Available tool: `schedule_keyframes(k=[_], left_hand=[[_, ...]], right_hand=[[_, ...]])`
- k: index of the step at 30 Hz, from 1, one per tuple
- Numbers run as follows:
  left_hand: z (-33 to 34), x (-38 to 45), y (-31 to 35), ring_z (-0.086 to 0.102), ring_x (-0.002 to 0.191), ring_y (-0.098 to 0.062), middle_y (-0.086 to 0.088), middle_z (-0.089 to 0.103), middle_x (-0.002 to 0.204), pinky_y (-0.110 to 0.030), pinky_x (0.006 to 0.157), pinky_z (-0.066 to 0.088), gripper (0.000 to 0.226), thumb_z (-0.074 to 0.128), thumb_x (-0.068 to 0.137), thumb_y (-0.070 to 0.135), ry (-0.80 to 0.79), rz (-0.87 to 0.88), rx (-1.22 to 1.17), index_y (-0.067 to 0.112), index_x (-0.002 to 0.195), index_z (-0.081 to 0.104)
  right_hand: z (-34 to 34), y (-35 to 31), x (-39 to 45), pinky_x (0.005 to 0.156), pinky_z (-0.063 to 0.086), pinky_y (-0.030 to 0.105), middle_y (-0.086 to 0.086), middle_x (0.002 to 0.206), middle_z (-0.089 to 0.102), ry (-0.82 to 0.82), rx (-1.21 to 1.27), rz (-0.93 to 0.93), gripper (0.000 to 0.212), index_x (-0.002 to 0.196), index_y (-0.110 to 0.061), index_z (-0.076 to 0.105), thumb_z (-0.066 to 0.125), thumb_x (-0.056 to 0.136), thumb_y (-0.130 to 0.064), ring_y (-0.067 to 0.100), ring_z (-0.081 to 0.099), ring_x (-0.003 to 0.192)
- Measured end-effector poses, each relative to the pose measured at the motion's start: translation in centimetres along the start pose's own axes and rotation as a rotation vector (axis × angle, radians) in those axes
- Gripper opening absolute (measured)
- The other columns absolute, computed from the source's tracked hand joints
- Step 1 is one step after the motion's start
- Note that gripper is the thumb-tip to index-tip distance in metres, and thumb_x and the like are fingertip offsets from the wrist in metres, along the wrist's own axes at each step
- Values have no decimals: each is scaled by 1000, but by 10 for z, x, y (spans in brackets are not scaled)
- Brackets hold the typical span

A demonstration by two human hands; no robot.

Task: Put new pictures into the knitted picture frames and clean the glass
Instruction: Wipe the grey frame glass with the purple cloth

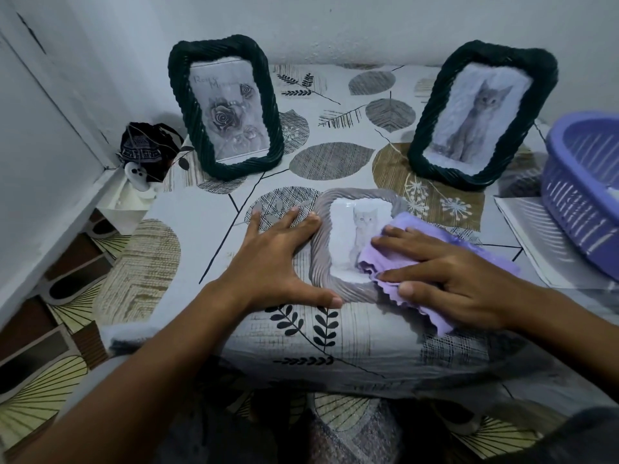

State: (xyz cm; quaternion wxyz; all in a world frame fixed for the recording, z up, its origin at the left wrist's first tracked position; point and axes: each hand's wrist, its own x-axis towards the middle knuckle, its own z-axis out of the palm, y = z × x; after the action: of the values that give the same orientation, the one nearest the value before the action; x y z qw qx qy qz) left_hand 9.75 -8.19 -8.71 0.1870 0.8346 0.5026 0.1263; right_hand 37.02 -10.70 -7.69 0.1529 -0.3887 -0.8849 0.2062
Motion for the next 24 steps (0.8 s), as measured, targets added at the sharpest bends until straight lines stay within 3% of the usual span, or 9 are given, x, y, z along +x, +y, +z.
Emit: schedule_keyframes(k=[4,7,10,13,16,20,24], left_hand=[[2,0,0,-5,133,10,17,11,152,-45,117,-15,128,48,43,91,18,3,23,29,151,18],[3,-1,-1,-5,135,11,17,12,152,-45,117,-14,126,48,45,91,25,5,23,29,151,19],[1,-1,-1,-7,132,13,25,4,140,-42,117,-16,128,47,43,92,13,4,27,30,151,18],[0,0,-1,-7,132,11,24,3,140,-41,116,-18,129,47,42,92,6,8,28,30,151,17],[-1,0,1,-8,131,11,23,7,143,-42,116,-18,129,48,42,92,3,4,15,30,151,17],[0,-1,2,-6,131,12,15,13,153,-44,117,-15,129,48,42,91,17,-4,17,29,151,18],[0,-1,2,-6,131,13,24,7,139,-43,117,-15,129,49,42,91,18,-7,14,30,151,20]], right_hand=[[15,-20,23,117,3,33,-6,158,14,-101,-116,15,64,133,-37,52,17,90,-69,7,1,147],[23,-28,34,116,1,29,-6,159,11,-92,-132,27,67,134,-39,50,14,88,-72,8,-2,147],[18,-21,22,118,7,29,-8,159,15,-61,-100,33,61,132,-39,54,20,90,-69,4,0,147],[10,-7,4,117,23,44,-6,157,23,-14,-50,32,56,128,-33,60,29,94,-64,6,9,147],[7,-3,-1,115,26,48,-5,156,25,9,-31,34,56,127,-31,61,30,94,-65,8,10,147],[20,-16,14,120,11,42,-5,158,14,-46,-118,24,62,133,-37,52,19,91,-70,9,1,148],[24,-23,21,118,0,27,-4,159,13,-56,-145,30,60,133,-37,54,21,92,-66,8,-1,147]])
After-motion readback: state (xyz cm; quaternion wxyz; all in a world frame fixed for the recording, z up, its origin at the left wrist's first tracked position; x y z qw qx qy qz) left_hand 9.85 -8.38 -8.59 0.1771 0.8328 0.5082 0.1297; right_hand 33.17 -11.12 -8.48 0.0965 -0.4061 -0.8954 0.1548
